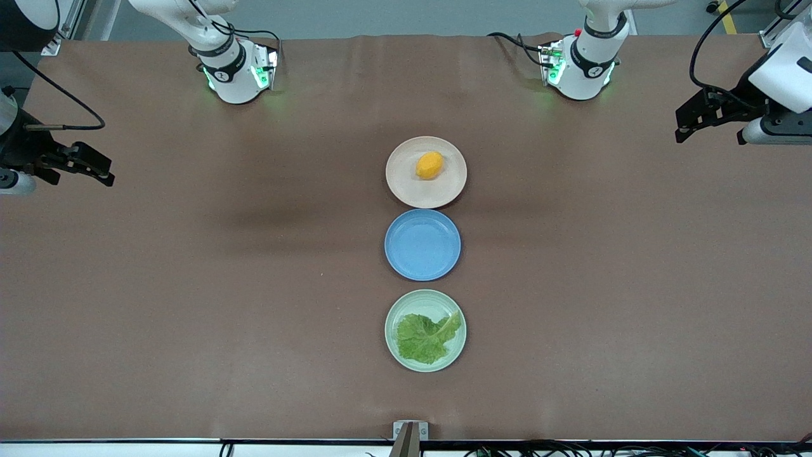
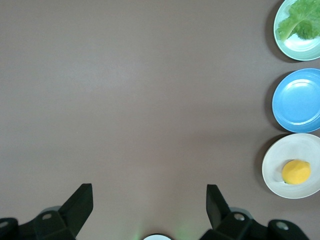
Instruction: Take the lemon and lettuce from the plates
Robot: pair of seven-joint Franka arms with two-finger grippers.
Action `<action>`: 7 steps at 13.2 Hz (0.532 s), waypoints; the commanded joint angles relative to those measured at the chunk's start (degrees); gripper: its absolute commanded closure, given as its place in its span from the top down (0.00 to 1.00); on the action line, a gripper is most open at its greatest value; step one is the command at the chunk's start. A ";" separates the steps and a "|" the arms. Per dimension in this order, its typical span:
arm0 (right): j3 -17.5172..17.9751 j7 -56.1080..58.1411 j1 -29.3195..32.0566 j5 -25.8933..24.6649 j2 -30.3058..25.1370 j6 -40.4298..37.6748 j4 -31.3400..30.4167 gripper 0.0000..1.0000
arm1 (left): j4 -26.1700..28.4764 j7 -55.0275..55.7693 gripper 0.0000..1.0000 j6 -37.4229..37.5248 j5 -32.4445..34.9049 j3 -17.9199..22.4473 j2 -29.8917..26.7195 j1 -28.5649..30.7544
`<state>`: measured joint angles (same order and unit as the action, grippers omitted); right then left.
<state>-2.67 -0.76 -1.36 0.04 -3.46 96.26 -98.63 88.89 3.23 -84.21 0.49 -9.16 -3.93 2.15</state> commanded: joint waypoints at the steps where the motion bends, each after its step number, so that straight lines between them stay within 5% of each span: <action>1: -0.40 0.58 -0.49 1.97 -2.33 0.60 -2.18 1.00 | 0.05 -1.03 1.00 -0.25 -1.02 0.10 -0.65 -0.04; 7: -0.23 0.76 -0.66 1.28 -2.34 -0.72 -2.26 1.00 | -5.56 0.19 1.00 -0.34 -1.02 -1.03 6.89 -1.62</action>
<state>-2.61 -0.66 -1.54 1.09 -3.68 95.37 -98.71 87.48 3.23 -84.82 0.48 -9.31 -2.02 1.40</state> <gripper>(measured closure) 0.000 0.000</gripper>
